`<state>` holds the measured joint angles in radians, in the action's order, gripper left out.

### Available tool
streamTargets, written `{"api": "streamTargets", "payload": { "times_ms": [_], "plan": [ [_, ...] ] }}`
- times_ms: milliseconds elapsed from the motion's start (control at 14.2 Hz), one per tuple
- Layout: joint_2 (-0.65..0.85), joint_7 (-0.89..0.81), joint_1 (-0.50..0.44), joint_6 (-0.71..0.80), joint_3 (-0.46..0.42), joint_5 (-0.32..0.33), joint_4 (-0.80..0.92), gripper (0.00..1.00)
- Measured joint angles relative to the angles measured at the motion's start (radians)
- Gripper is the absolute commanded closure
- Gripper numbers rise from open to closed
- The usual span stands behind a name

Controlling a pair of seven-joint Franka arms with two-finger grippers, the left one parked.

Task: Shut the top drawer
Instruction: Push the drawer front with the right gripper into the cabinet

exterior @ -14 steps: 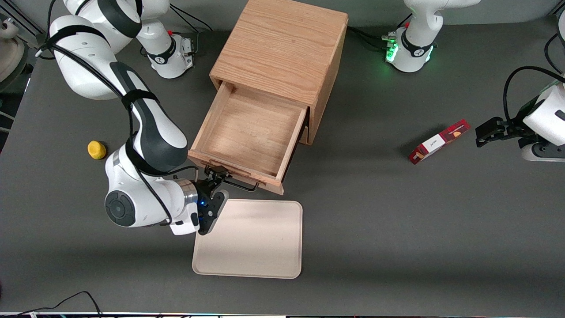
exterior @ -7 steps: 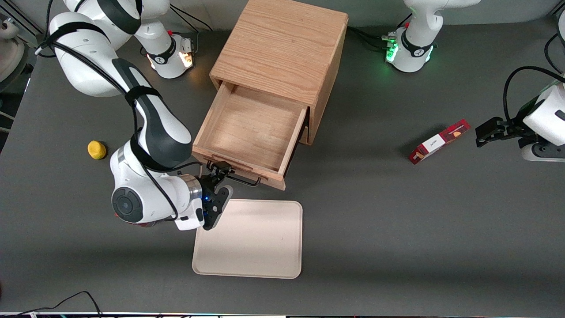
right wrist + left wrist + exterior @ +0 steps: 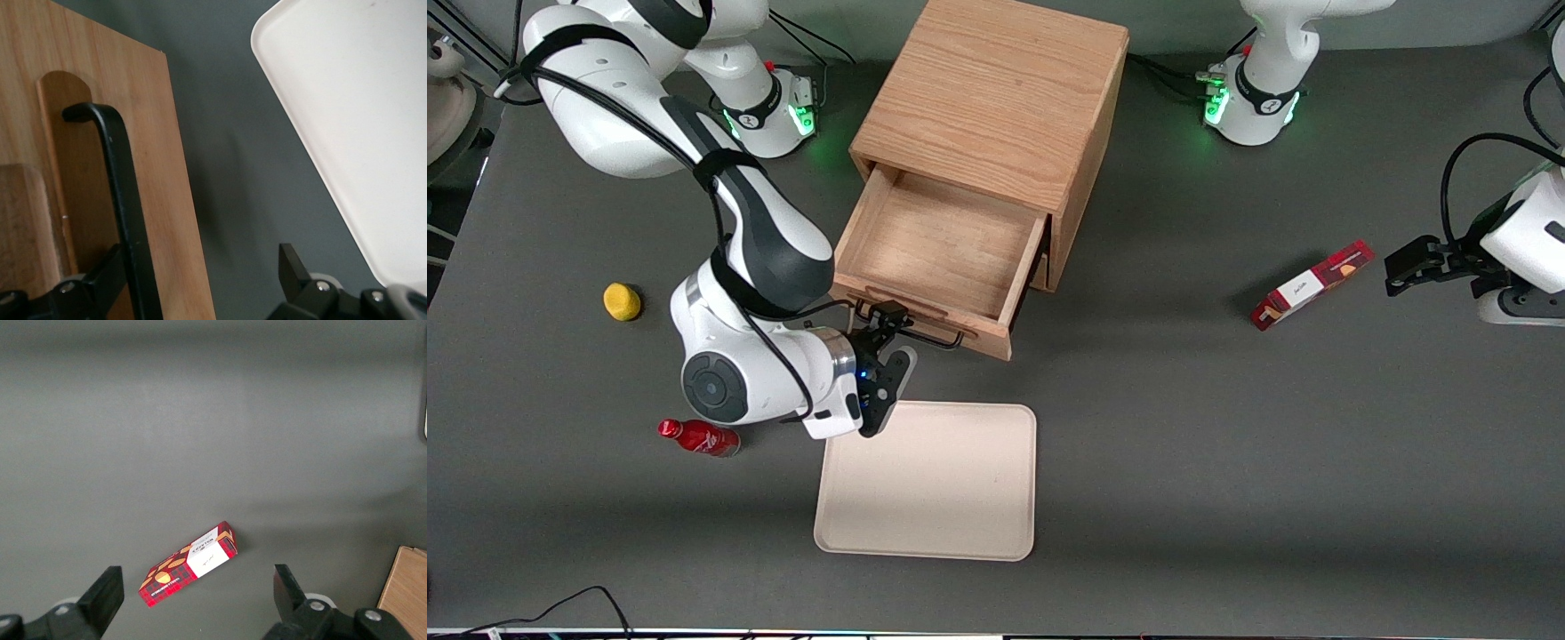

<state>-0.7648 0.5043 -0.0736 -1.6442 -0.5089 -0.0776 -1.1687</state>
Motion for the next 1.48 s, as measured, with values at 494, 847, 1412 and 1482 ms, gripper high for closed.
{"api": "streamTargets", "payload": {
  "times_ms": [494,847,1412,1482],
  "plan": [
    [0.09,-0.01,0.001,-0.083,-0.005,-0.052,-0.166,0.0],
    [0.146,-0.039,0.003,-0.132,-0.018,-0.085,-0.262,0.0],
    [0.214,-0.069,0.005,-0.167,-0.054,-0.102,-0.369,0.0],
    [0.227,-0.07,0.005,-0.177,-0.056,-0.116,-0.389,0.0]
  ]
}}
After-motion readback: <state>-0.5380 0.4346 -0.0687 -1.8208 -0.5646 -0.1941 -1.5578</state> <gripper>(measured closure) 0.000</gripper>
